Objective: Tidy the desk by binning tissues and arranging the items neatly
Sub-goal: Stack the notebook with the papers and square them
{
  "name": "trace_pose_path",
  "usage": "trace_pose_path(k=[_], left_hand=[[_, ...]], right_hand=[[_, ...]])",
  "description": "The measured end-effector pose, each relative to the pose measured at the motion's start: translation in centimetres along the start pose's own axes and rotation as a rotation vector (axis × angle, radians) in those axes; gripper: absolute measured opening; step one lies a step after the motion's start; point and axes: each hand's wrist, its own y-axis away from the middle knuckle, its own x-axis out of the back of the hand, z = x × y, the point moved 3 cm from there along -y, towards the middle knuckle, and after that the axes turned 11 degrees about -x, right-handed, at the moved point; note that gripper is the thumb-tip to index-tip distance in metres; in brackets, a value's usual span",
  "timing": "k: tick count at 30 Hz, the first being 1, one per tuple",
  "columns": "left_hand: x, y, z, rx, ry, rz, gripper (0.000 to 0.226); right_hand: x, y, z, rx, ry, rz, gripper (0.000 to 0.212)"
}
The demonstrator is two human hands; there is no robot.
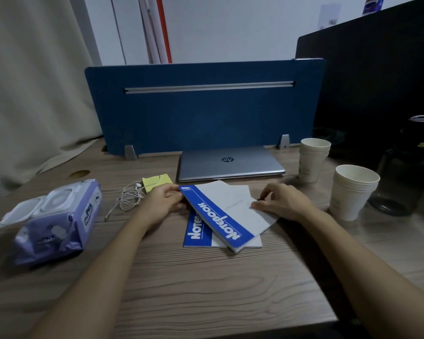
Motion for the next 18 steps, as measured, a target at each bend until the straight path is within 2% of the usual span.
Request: trace_pose_path(k=[4, 8, 10, 13, 18], left_hand=[[-0.7, 0.0, 0.6, -0.027, -0.233, 0.042, 0.016], [-2.0, 0.4, 1.7, -0.155, -0.572, -0.068, 0.011], [-2.6, 0.7, 1.9, -0.168, -0.572, -0.12, 0.013], [-2.8, 0.9, 2.1, -0.146, -0.468, -0.213, 0.031], [-2.8, 1.1, 2.5, -0.088, -0.399, -0.351, 0.038]], right_hand=[[-0.1, 0.4, 0.2, 0.054, -0.077, -0.067, 0.037], [-0.4, 1.4, -0.4, 0.133, -0.171, -0.189, 0.048], [-0.6, 1.9, -0.8, 0.165, -0.226, -0.255, 0.047], [-0.5, 2.4, -1.3, 0.187, -0.261, -0.328, 0.044], [-0.4, 2.1, -1.4, 0.237, -0.238, -0.285, 0.028]])
